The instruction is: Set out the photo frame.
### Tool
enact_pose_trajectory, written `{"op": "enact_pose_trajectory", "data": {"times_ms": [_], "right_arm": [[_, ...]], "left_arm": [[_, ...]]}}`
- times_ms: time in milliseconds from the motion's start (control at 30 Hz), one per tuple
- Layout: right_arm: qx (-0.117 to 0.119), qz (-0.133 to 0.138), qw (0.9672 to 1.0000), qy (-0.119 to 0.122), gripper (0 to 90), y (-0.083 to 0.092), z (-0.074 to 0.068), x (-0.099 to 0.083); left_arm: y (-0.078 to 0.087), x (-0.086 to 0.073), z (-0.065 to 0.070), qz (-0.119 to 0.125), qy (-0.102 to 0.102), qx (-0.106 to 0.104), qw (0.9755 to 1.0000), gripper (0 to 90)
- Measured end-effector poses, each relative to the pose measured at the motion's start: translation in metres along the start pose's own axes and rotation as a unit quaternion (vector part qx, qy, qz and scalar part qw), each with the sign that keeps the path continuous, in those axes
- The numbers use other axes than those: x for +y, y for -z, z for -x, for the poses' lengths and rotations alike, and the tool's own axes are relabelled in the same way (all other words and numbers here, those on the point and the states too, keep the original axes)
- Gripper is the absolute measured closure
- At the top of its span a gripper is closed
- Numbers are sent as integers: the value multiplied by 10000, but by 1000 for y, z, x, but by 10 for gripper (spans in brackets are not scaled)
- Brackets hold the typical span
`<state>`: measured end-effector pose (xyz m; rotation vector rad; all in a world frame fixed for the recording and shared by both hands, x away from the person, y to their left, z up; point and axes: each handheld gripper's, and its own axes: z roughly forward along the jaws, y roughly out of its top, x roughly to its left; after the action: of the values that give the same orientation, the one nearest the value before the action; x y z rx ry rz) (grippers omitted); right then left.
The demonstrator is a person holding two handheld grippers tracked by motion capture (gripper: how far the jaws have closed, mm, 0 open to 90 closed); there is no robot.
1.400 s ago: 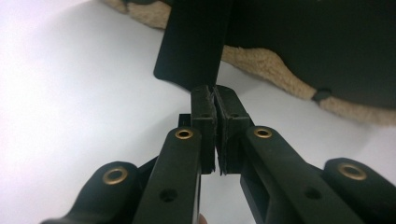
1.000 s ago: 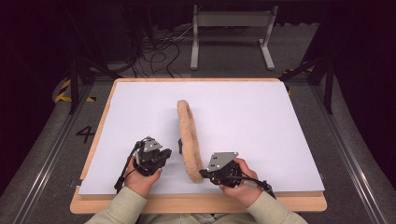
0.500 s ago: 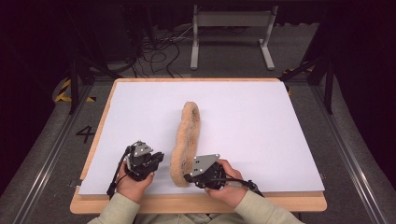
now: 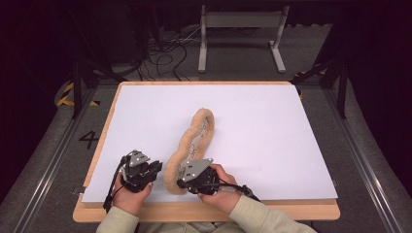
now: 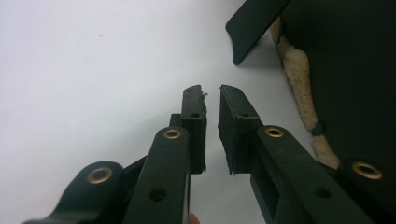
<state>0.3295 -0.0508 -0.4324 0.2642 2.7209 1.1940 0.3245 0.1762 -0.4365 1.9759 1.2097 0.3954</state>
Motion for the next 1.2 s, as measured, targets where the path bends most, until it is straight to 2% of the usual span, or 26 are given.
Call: {"op": "enact_pose_trajectory", "data": {"times_ms": [267,500,600,667,733,933,1067,1200], "right_arm": [[-46,70,10000,29,900,-14,-2,9],[-96,147,9998,8,900,-26,-1,15],[-85,114,9999,30,895,-24,-1,14],[-94,76,9999,-45,872,-18,2,13],[-146,73,9998,-100,856,-11,7,10],[-490,195,9976,-451,804,22,34,-1],[-820,270,9936,-726,792,47,52,-16],[-1133,292,9886,-944,781,64,67,-29]], "left_arm": [[13,-6,-6,84,87,-18,9999,783],[14,-7,-12,99,175,16,9998,773],[16,-8,-11,122,243,-1,9996,766],[19,-8,-12,131,180,3,9998,755],[24,-10,-12,212,228,-39,9995,739],[37,-12,-6,344,154,-220,9990,678],[47,-16,-6,432,216,-263,9985,635],[58,-21,-7,528,293,-236,9979,606]]}}
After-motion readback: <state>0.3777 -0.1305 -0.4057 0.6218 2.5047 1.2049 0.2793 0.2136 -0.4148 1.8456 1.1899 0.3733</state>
